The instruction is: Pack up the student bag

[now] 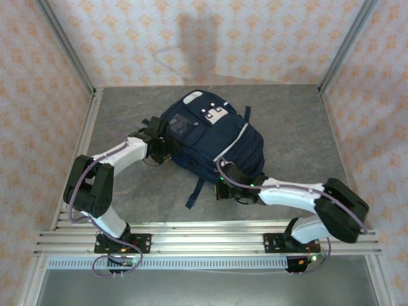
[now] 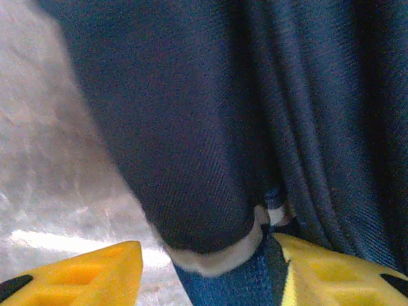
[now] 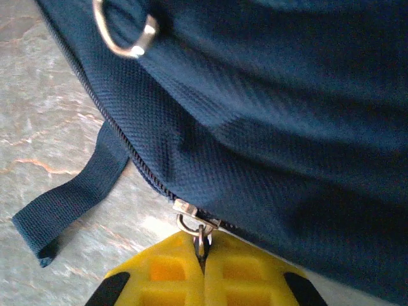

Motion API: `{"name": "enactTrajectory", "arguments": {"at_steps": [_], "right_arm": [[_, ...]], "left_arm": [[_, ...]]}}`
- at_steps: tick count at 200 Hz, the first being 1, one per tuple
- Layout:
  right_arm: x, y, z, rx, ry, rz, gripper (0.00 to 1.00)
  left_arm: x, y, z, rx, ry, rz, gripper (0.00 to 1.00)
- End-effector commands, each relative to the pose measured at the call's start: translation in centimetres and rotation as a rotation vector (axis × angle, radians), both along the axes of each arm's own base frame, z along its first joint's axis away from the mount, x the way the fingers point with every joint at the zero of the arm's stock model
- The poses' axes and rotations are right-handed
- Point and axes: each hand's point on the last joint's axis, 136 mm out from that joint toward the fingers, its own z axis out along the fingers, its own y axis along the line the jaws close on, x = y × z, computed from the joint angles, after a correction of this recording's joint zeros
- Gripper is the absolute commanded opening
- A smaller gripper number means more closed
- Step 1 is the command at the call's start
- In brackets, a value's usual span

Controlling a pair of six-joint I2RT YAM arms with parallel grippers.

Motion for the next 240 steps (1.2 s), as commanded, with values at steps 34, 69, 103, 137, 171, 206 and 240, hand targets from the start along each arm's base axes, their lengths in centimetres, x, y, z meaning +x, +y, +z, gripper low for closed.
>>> {"name": "enactTrajectory", "arguments": {"at_steps": [34,69,103,137,171,206,240], "right_arm": [[1.6,4.4,0.3,0.054,0.050,0.035,0.00],[2.0,4.8,1.3,0.116,0.035,-0.009,0.00],[2.1,4.5,1.4,0.122,0.026,-0.031,0.00],[2.2,4.5,1.6,0.146,0.023,-0.048,0.00],[2.1,4.2,1.4,0.156,0.027,-0.064,0.00],[1.8,3.1,0.6,0.100,0.041,-0.082,0.00],[1.2,0.5,-0.5,-0.039,0.052,-0.109,0.00]], "left_arm": [[-1.7,0.2,2.5,-0.083,-0.062,0.048,0.65],[-4.8,-3.2,1.9,-0.231,-0.112,0.105,0.65],[-5.9,-6.4,1.7,-0.269,-0.140,0.098,0.61],[-5.7,-7.8,0.4,-0.285,-0.136,0.109,0.60],[-4.6,-8.4,-1.2,-0.270,-0.134,0.111,0.56],[-4.0,-8.7,-2.5,-0.239,-0.105,0.111,0.41],[-4.6,-7.8,-3.9,-0.158,-0.054,0.106,0.37]]}}
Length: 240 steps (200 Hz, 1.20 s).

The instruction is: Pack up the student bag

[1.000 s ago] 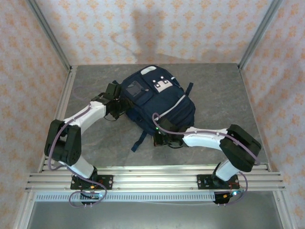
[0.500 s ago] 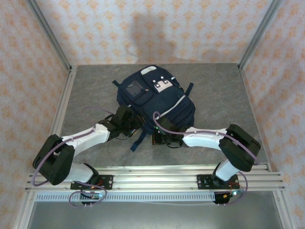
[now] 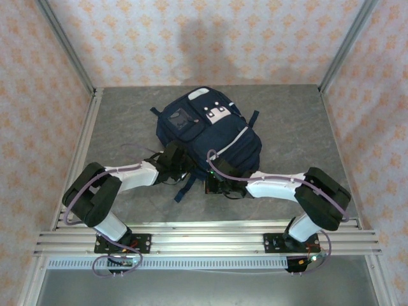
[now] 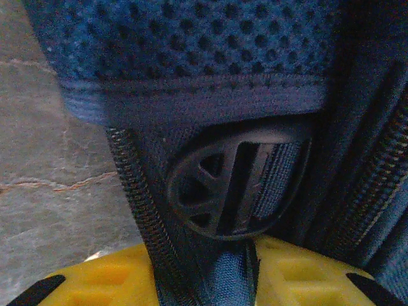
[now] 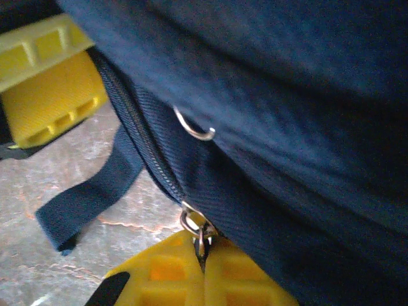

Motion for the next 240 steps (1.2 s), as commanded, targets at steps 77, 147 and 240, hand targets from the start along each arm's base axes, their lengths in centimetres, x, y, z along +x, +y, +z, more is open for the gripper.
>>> {"name": "enactTrajectory", "arguments": {"at_steps": [77,147,240], "right_arm": [[-2.3,-5.7,-1.5,-0.260,0.074,-0.018,0.00],[-3.7,-6.3,-0.3,-0.267,0.066,0.111,0.00],[-3.0,1.7,1.0,0.002,0.074,0.297,0.00]], "left_arm": [[-0.6,2.9,-2.4,0.201,0.091,-0.010,0.35],[-0.3,3.9,-2.5,0.243,0.108,-0.032,0.34],[0.9,4.8,2.0,0.233,0.056,-0.137,0.48]]}}
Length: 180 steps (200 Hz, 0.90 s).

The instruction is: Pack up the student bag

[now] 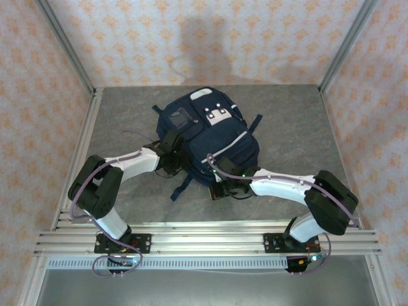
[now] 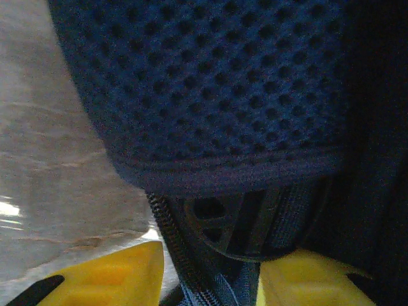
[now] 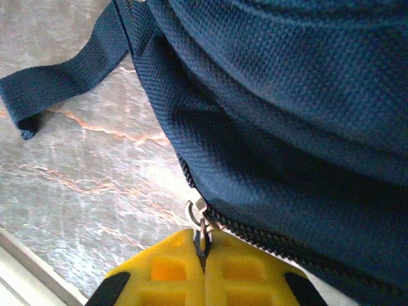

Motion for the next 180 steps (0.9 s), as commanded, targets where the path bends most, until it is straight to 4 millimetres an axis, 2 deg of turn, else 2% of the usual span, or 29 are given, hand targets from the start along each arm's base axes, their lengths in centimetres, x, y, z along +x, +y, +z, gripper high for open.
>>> {"name": "enactTrajectory", "arguments": {"at_steps": [1,13,29,55,89,148,180], "right_arm": [[0.1,3.2,0.5,0.093,0.041,0.036,0.00],[0.7,4.2,0.5,0.099,0.056,0.027,0.00],[1.4,5.2,0.4,0.105,0.071,0.008,0.00],[2.1,5.8,0.7,0.134,0.061,-0.032,0.00],[2.3,5.7,0.7,0.158,0.056,-0.067,0.00],[2.2,5.5,0.6,0.182,0.059,-0.095,0.00],[2.0,5.4,0.3,0.190,0.069,-0.108,0.00]], "left_arm": [[0.1,1.3,2.5,0.025,-0.050,-0.016,0.49],[-0.8,1.4,3.1,-0.001,-0.047,-0.003,0.55],[-2.3,1.7,3.4,-0.043,-0.041,0.031,0.59],[-4.1,1.9,3.4,-0.119,-0.041,0.106,0.59],[-5.6,2.3,2.4,-0.144,-0.032,0.183,0.57],[-3.2,0.3,2.6,-0.240,-0.117,0.204,0.56],[-2.8,-0.2,3.2,-0.254,-0.154,0.195,0.55]]}}
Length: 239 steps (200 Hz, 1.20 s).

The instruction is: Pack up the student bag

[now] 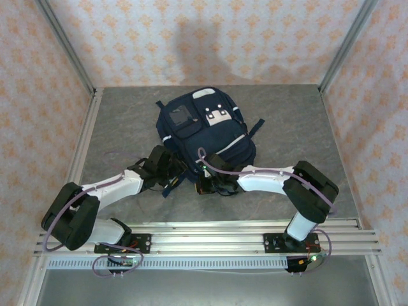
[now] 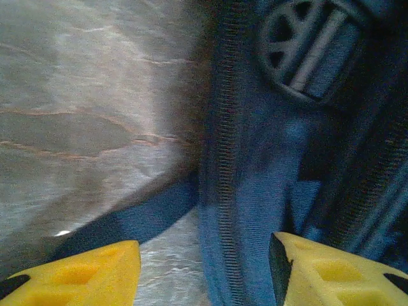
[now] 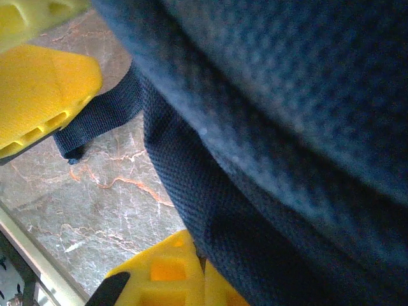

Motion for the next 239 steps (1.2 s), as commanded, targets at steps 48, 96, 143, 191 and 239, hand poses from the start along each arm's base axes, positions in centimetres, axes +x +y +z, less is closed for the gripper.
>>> {"name": "enactTrajectory", "arguments": {"at_steps": [48,96,143,191,239], "right_arm": [[0.3,0.2,0.8,0.046,-0.016,-0.035,0.00],[0.2,-2.1,-0.4,-0.093,-0.008,-0.063,0.00],[-1.0,-5.4,-1.1,-0.276,0.030,-0.044,0.00],[-2.0,-6.5,-0.7,-0.361,0.065,0.029,0.00],[-2.9,-7.3,1.0,-0.362,0.058,0.093,0.00]], "left_arm": [[2.1,-1.6,-1.4,-0.012,-0.023,-0.006,0.44],[3.9,-1.8,-1.7,0.082,-0.008,-0.047,0.18],[3.7,0.0,-1.3,0.171,-0.002,-0.062,0.00],[3.2,1.4,-1.0,0.236,0.001,-0.092,0.00],[2.9,3.1,-0.7,0.281,0.005,-0.100,0.00]]}}
